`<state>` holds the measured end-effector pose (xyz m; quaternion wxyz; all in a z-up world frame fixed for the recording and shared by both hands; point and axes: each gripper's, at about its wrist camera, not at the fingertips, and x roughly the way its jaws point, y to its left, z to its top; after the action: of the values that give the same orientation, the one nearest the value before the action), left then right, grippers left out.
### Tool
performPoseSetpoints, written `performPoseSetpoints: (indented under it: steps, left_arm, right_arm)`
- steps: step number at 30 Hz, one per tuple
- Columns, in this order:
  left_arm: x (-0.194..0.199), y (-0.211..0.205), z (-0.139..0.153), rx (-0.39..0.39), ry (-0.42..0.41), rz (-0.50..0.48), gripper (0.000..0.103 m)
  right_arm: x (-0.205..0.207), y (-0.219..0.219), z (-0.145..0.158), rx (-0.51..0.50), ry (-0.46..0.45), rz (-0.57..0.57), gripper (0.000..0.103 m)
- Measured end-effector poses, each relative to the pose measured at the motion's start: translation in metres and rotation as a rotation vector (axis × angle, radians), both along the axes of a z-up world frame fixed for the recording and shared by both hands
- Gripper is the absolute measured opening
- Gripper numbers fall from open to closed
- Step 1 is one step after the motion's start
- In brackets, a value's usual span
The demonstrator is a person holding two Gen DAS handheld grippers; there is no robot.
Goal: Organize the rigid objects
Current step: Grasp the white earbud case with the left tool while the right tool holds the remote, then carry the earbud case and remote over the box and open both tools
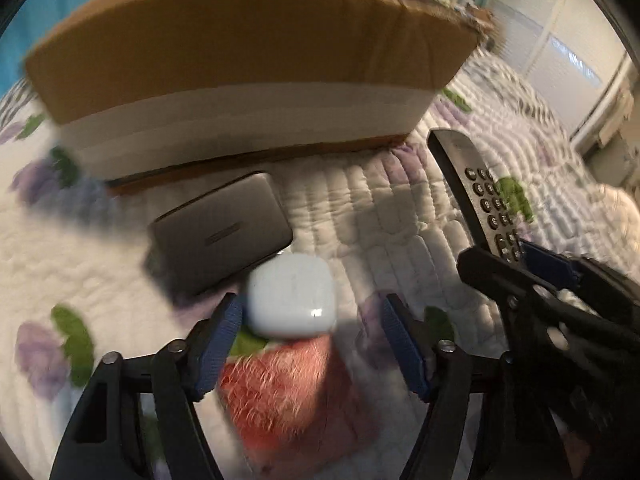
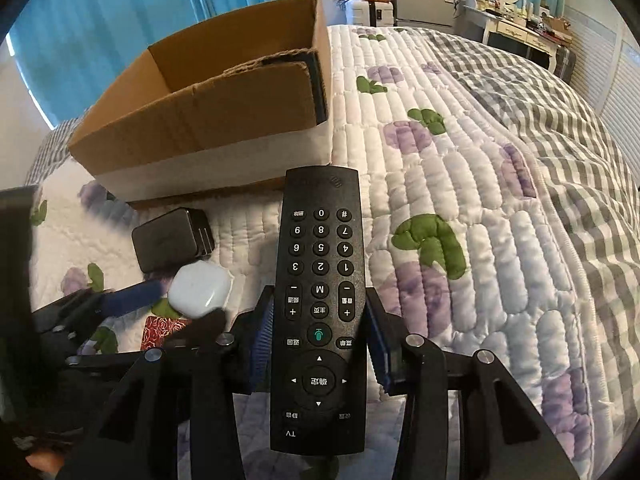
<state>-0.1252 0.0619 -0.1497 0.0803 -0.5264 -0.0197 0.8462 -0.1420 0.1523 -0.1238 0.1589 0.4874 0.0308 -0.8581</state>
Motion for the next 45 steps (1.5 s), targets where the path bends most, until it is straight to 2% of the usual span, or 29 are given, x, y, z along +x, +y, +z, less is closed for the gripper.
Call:
performPoseSetpoints:
  steps: [2, 3, 7, 10, 13, 14, 16, 19, 23, 27, 32, 39, 45]
  left_arm:
    - [-0.009, 0.002, -0.013, -0.033, -0.025, 0.004, 0.053]
    - [-0.011, 0.000, -0.015, -0.031, -0.025, 0.009, 0.052]
    - [-0.003, -0.004, -0.006, -0.025, 0.008, 0.019, 0.051]
    - [0.013, -0.007, 0.012, -0.013, 0.072, 0.027, 0.051]
    - [0.030, -0.008, 0.035, -0.051, 0.148, 0.050, 0.051]
    - [0.035, -0.009, 0.043, -0.049, 0.170, 0.053, 0.051]
    - [0.044, -0.011, 0.055, -0.046, 0.198, 0.056, 0.051]
    - [0.058, -0.005, 0.065, -0.084, 0.231, 0.046, 0.051]
    - [0.062, -0.009, 0.065, -0.087, 0.214, 0.059, 0.051]
    - [0.068, -0.019, 0.061, -0.090, 0.207, 0.091, 0.051]
    - [0.075, -0.031, 0.067, -0.074, 0.227, 0.114, 0.051]
    - [0.077, -0.036, 0.096, -0.055, 0.286, 0.110, 0.051]
    - [0.070, -0.041, 0.156, -0.033, 0.382, 0.096, 0.051]
  right_arm:
    - [-0.007, -0.001, -0.005, 0.005, -0.008, 0.000, 0.041]
    - [-0.008, -0.002, -0.007, 0.010, -0.015, -0.001, 0.041]
    - [-0.006, -0.005, -0.006, 0.019, -0.013, 0.006, 0.041]
    - [-0.002, -0.005, 0.000, 0.013, 0.005, 0.013, 0.041]
    - [0.006, -0.007, 0.013, -0.017, 0.028, 0.031, 0.040]
    - [0.010, -0.008, 0.019, -0.022, 0.043, 0.038, 0.038]
    - [0.015, -0.010, 0.030, -0.012, 0.077, 0.045, 0.017]
    - [0.024, -0.016, 0.039, -0.009, 0.085, 0.072, 0.017]
    - [0.032, -0.020, 0.030, 0.018, 0.065, 0.085, 0.017]
    - [0.033, -0.012, 0.027, 0.001, 0.046, 0.070, 0.017]
    - [0.039, -0.012, 0.030, -0.009, 0.068, 0.075, 0.017]
    - [0.049, -0.017, 0.076, -0.039, 0.160, 0.115, 0.017]
    - [0.031, -0.036, 0.145, -0.003, 0.231, 0.208, 0.017]
